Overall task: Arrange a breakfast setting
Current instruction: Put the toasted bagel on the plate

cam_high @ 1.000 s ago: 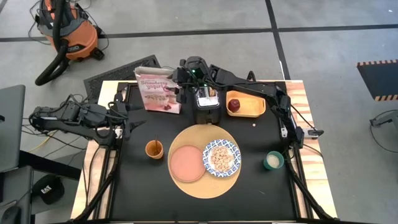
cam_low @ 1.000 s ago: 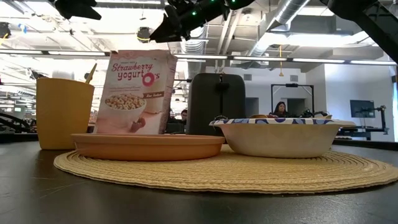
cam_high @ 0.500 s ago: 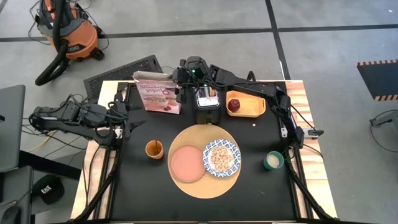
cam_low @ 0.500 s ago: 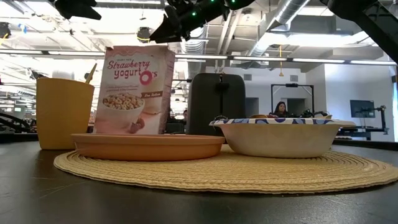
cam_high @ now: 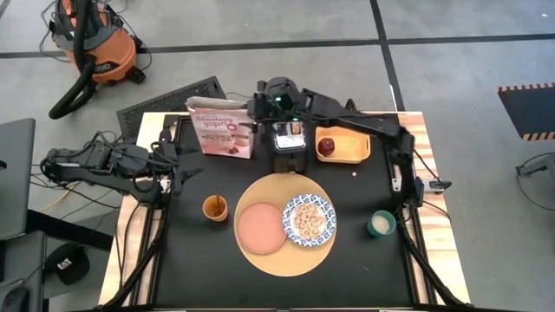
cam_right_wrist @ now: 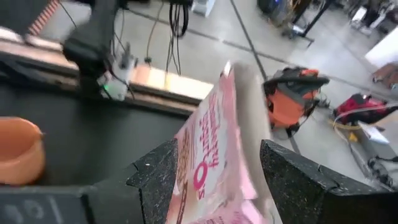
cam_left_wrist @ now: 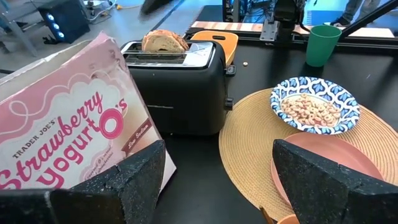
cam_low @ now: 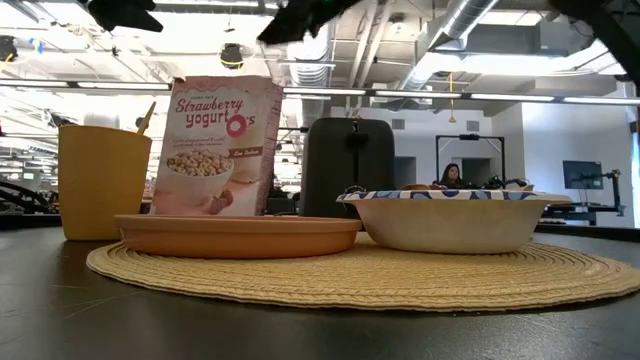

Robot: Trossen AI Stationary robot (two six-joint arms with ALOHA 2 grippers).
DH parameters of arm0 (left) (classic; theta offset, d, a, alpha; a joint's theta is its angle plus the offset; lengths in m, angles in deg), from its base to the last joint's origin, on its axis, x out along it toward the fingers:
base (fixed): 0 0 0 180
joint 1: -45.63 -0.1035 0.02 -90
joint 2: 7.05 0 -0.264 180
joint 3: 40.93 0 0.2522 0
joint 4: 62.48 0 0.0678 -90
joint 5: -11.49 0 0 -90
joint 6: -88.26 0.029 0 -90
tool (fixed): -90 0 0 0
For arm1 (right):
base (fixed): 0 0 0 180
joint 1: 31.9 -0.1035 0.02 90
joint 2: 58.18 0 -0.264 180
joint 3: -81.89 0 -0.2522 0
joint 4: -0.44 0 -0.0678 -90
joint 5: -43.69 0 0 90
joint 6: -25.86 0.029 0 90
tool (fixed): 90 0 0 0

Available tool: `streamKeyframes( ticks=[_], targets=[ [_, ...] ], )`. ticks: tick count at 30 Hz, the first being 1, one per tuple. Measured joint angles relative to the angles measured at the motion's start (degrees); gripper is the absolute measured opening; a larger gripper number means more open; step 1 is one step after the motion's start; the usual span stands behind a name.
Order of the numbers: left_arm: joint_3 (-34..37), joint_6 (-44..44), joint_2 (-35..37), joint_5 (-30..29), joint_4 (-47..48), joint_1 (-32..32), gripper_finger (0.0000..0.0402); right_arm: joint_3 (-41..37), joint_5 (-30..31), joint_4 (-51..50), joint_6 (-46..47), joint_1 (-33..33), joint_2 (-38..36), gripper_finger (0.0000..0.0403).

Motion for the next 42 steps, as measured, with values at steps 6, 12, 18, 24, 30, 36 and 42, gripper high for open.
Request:
streamKeyframes(
  ticks=[6, 12, 18, 24, 30, 36, 42],
  targets=[
    [0.00, -0.51, -0.36, -0.02, -0.05, 0.00, 0.0281, 0.13, 0.15, -11.86, 1.60, -2.01, -7.36, 0.0256],
    [0.00, -1.32, -3.67, -0.02, -1.14, 0.00, 0.0281, -0.22, 0.27, -28.58, 7.24, -3.07, -12.96, 0.0256],
    [0.00, 0.74, -7.64, 2.17, -7.67, 0.00, 0.0281, -8.54, 1.19, -32.15, 11.11, -3.37, -18.94, 0.0256],
    [0.00, 1.49, -11.09, 2.90, -12.59, 0.02, 0.0281, -22.47, 5.83, -27.37, 13.20, -3.37, -27.29, 0.0256],
    [0.00, 1.43, -15.62, 2.56, -18.43, -0.08, 0.0281, -35.72, 9.32, -20.77, 15.83, -3.24, -34.99, 0.0256],
    [0.00, 1.88, -20.91, 2.54, -22.94, -1.42, 0.0281, -48.06, 13.15, -8.49, 19.55, -2.99, -41.36, 0.0256],
    [0.00, 1.79, -23.97, 3.41, -23.76, -2.72, 0.0281, -53.12, 15.23, 2.08, 24.31, -1.96, -41.60, 0.0256]
  ],
)
